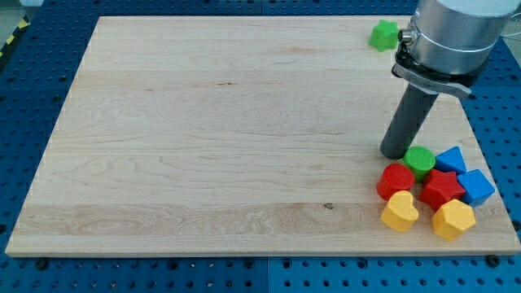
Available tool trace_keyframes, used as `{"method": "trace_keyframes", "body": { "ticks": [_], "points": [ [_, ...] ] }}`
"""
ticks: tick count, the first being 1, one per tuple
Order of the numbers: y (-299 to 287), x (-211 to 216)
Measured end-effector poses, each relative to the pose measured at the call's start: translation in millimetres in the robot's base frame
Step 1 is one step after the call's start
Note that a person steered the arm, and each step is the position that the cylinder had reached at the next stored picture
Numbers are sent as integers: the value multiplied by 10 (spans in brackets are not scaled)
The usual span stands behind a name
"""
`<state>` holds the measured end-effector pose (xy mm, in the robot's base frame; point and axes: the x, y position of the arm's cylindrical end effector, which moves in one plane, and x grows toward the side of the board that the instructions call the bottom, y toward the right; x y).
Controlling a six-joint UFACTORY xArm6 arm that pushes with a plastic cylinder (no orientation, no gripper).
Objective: Move green star towards center right
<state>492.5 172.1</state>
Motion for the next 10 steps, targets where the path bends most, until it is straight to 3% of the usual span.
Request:
{"method": "trace_keyframes", "body": {
  "ticks": [2,3,5,6,7,8,10],
  "points": [
    [-33,-738],
    [281,-1125],
    [438,-2184],
    [650,-2329],
    [1250,-2319],
    [1276,-2883],
    [395,-2906]
  ]
}}
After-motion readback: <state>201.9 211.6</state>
